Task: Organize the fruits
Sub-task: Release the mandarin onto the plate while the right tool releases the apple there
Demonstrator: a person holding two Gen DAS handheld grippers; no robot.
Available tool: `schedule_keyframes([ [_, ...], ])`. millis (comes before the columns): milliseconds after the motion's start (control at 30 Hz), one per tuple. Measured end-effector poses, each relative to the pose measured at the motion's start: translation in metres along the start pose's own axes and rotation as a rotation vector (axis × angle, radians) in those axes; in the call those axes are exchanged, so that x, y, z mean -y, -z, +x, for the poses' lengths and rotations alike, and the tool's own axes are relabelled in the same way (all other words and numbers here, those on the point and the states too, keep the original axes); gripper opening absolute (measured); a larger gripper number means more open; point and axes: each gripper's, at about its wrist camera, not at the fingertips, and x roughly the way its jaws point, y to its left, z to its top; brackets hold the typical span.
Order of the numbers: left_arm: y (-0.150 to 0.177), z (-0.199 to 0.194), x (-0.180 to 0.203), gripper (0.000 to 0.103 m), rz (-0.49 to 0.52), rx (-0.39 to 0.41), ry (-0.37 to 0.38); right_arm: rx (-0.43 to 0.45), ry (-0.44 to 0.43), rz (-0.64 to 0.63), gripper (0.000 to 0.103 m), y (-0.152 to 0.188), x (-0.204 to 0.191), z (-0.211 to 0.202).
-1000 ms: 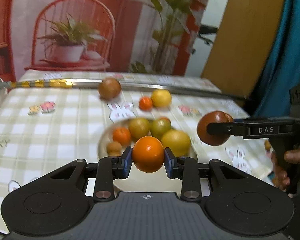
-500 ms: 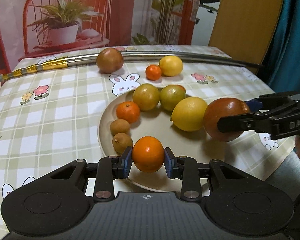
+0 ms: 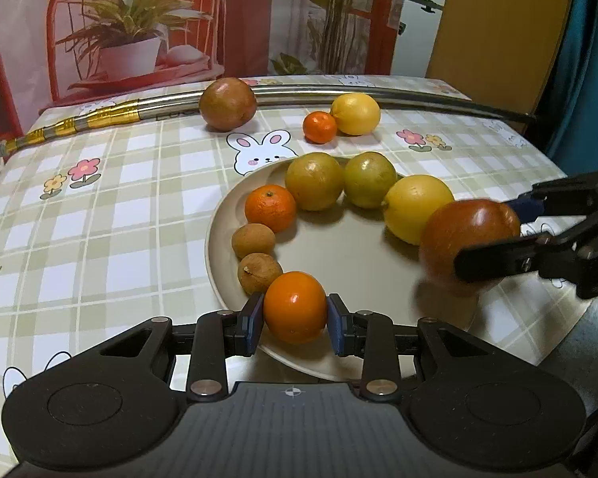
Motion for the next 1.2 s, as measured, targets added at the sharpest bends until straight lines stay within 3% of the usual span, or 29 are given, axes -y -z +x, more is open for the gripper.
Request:
schedule_keyframes([
  [333, 0.001, 0.001, -0.005, 0.035, -0.040, 0.010, 0.024, -0.084, 0.000, -0.073, 0.065, 0.000, -0.009, 0.030],
  [700, 0.003, 0.001, -0.003, 0.036, -0.041, 0.018, 0.016, -0.069, 0.035, -0.065, 0.065, 0.002, -0.008, 0.025],
  [1067, 0.007, -0.006, -0.003, 0.036, -0.070, 0.050, 0.011, 0.081, 0.036, -0.004, 0.066, 0.009, -0.005, -0.002],
  [1200, 0.010, -0.018, -0.002, 0.036, -0.097, 0.103, 0.003, 0.166, 0.069, 0.021, 0.066, 0.009, -0.002, -0.013],
])
